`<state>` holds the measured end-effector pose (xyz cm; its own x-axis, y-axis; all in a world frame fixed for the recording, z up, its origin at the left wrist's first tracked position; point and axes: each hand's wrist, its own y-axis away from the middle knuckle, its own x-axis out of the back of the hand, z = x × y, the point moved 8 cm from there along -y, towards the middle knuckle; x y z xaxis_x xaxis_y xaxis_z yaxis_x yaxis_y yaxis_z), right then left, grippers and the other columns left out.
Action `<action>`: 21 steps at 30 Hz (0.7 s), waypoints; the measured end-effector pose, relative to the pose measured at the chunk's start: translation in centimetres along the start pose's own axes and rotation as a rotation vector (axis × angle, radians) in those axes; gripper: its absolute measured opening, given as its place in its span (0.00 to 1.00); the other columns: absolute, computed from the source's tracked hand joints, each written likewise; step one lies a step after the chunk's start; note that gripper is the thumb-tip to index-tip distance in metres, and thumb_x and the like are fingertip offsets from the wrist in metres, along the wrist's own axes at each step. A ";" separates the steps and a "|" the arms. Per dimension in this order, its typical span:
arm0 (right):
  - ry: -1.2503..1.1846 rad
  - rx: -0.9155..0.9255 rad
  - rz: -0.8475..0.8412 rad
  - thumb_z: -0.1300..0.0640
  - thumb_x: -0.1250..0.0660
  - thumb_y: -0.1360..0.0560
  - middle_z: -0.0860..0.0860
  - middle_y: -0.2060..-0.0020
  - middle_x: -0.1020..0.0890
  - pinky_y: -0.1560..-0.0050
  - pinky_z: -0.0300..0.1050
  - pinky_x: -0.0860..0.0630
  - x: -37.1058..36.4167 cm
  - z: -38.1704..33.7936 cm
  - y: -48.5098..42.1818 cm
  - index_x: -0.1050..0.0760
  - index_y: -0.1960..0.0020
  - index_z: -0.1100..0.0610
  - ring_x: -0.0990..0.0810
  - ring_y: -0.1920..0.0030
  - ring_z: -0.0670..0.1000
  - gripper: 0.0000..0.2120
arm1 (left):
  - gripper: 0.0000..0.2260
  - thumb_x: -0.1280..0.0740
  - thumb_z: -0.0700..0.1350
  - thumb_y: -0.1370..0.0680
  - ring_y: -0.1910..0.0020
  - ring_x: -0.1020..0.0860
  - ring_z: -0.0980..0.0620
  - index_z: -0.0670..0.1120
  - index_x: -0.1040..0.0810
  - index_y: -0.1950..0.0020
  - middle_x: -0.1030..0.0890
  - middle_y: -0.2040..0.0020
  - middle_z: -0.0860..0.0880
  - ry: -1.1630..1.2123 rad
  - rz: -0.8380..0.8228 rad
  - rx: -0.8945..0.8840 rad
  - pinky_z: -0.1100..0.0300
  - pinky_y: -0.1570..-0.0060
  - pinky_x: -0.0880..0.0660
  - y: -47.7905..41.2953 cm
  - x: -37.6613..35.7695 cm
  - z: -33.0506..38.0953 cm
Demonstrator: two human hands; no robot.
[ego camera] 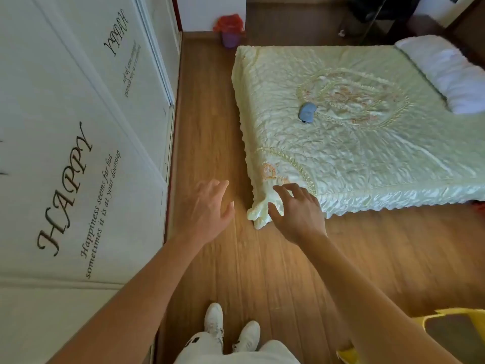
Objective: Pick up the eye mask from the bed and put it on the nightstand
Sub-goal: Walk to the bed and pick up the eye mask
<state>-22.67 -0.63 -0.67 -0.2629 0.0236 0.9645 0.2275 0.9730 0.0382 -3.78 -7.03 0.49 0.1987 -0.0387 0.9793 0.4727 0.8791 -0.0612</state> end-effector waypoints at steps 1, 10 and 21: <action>-0.011 0.003 -0.007 0.45 0.36 0.21 0.56 0.32 0.21 0.33 0.59 0.28 -0.3 0.1 -0.1 0.26 0.30 0.53 0.23 0.33 0.60 0.22 | 0.24 0.41 0.59 0.21 0.37 0.24 0.47 0.49 0.31 0.28 0.22 0.34 0.48 0.011 -0.016 -0.002 0.50 0.43 0.24 -0.1 -0.3 -0.1; -0.017 -0.029 -0.026 0.45 0.36 0.21 0.56 0.33 0.21 0.34 0.60 0.28 -1.1 0.7 -0.4 0.26 0.31 0.52 0.23 0.33 0.60 0.21 | 0.24 0.41 0.59 0.21 0.36 0.24 0.46 0.49 0.31 0.29 0.21 0.34 0.48 0.004 -0.038 -0.022 0.47 0.41 0.24 -1.1 -2.0 0.1; -0.028 0.017 -0.045 0.45 0.38 0.20 0.54 0.32 0.22 0.33 0.57 0.28 -2.4 -2.3 -5.9 0.27 0.30 0.52 0.24 0.32 0.58 0.21 | 0.25 0.40 0.60 0.22 0.37 0.23 0.45 0.48 0.28 0.29 0.21 0.34 0.46 -0.019 -0.034 0.013 0.46 0.40 0.24 -4.7 -1.8 -4.4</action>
<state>-21.20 -6.92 -2.65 -0.2984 -0.0143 0.9543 0.1992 0.9769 0.0770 -2.60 -13.13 -1.79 0.1663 -0.0602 0.9842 0.4677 0.8836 -0.0249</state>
